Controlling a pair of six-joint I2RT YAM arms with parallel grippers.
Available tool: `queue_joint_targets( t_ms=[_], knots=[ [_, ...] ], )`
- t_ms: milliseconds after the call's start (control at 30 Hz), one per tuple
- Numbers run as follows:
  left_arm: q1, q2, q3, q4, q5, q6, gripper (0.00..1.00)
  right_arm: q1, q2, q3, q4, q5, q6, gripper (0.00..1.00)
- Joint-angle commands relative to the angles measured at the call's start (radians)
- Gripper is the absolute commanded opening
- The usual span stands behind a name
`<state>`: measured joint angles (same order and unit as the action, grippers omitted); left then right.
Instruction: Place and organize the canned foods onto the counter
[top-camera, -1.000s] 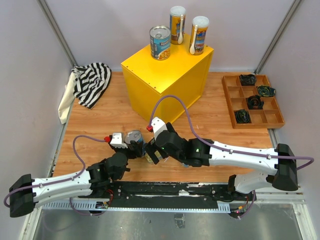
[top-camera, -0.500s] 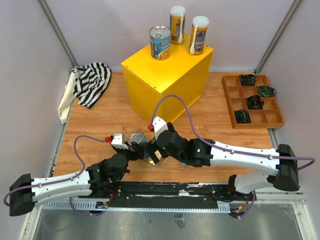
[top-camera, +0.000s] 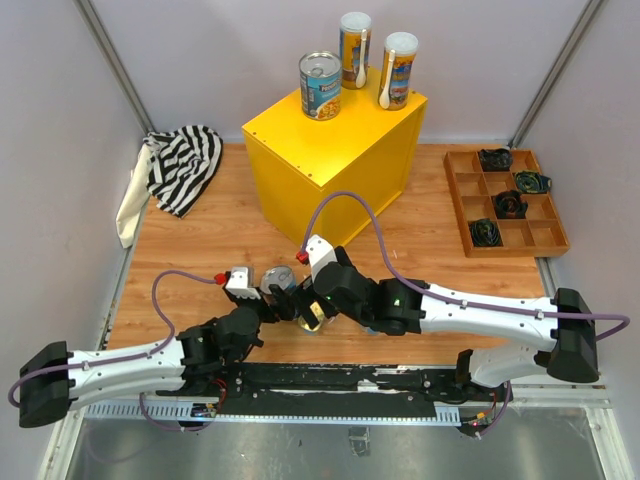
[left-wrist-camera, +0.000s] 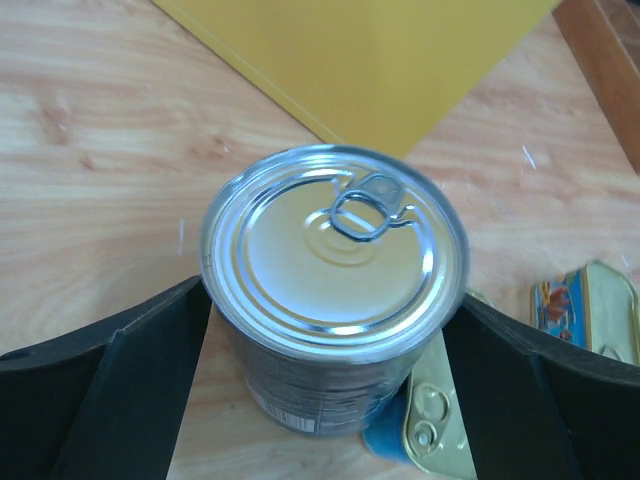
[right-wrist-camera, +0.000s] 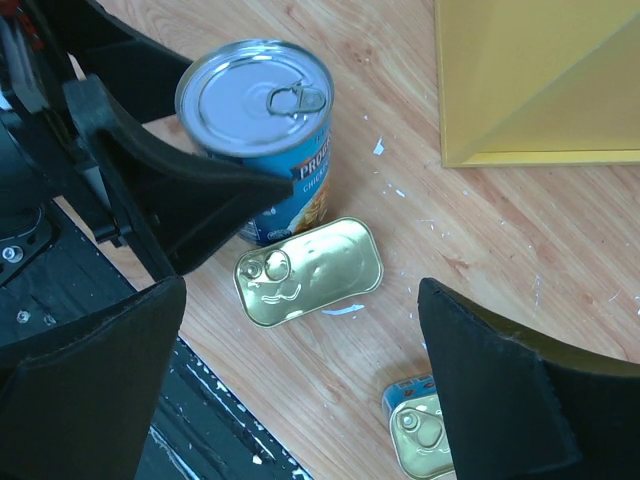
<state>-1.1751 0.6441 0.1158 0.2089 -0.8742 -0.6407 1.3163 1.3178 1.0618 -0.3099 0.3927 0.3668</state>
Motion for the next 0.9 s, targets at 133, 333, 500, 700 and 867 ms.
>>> queue_joint_targets(
  t_ms=[133, 333, 500, 700, 867],
  knots=[
    [-0.019, 0.044, 0.017, -0.058, 0.034, -0.060, 0.99, 0.018, -0.034, -0.024, 0.027, 0.017, 0.013, 1.00],
    [-0.023, 0.015, 0.035, -0.081, -0.001, -0.053, 0.99, 0.018, -0.040, -0.027, 0.030, 0.020, 0.012, 1.00],
    [-0.026, -0.017, 0.056, -0.057, 0.062, 0.000, 0.99, 0.018, -0.038, -0.027, 0.035, 0.020, 0.014, 1.00],
    [-0.052, 0.002, 0.073, -0.048, 0.174, 0.038, 0.99, 0.017, -0.037, -0.019, 0.040, 0.026, 0.007, 1.00],
    [-0.080, -0.017, 0.071, -0.064, 0.231, 0.038, 0.99, 0.017, -0.044, -0.020, 0.040, 0.033, 0.003, 1.00]
  ],
)
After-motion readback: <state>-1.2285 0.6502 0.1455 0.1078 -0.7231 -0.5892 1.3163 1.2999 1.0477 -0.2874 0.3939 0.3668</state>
